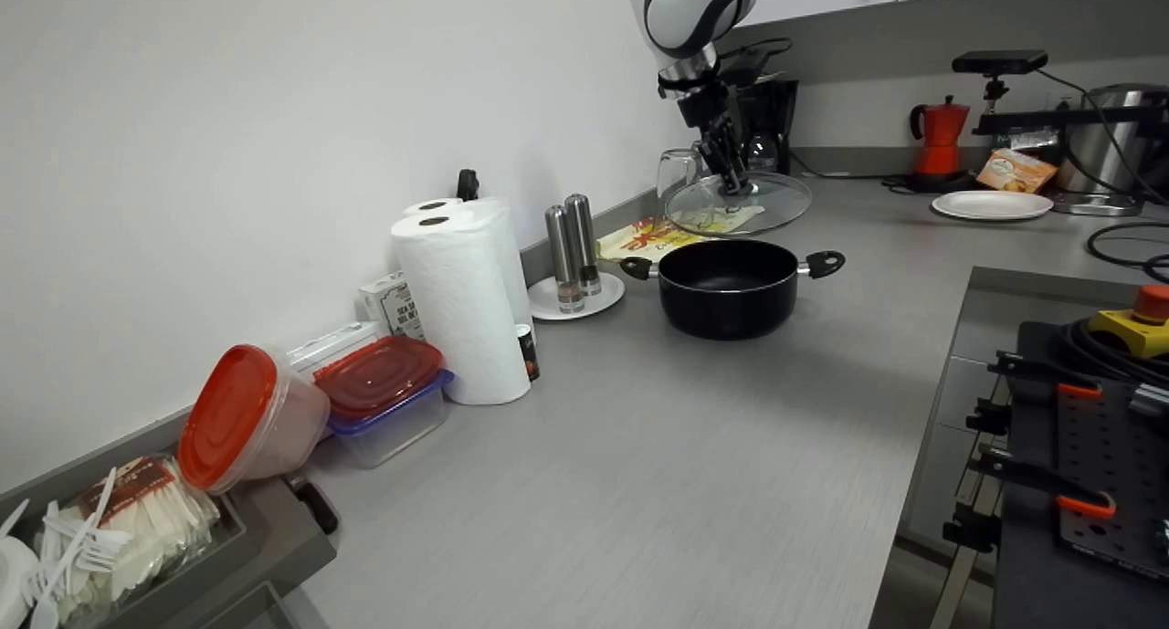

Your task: Put the glass lid on the black pot.

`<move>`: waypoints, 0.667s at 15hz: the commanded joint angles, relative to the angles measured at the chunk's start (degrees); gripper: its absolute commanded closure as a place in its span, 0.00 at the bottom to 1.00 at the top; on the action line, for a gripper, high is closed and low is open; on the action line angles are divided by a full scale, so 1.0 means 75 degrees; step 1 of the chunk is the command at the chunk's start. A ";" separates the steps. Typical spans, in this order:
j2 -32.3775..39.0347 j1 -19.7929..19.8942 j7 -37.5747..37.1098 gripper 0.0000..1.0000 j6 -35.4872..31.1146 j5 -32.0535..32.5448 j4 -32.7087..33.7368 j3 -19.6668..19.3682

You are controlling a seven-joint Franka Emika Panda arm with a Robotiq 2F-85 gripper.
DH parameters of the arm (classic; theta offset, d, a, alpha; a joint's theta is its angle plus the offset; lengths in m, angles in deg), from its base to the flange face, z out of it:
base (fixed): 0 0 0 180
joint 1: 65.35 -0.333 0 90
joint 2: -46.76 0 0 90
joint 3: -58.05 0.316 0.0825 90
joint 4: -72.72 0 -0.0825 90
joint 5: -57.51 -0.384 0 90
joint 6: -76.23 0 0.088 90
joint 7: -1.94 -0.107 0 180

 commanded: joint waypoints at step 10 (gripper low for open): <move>0.0369 0.0471 -0.0287 0.74 -0.0226 -0.1155 0.0040 0.0022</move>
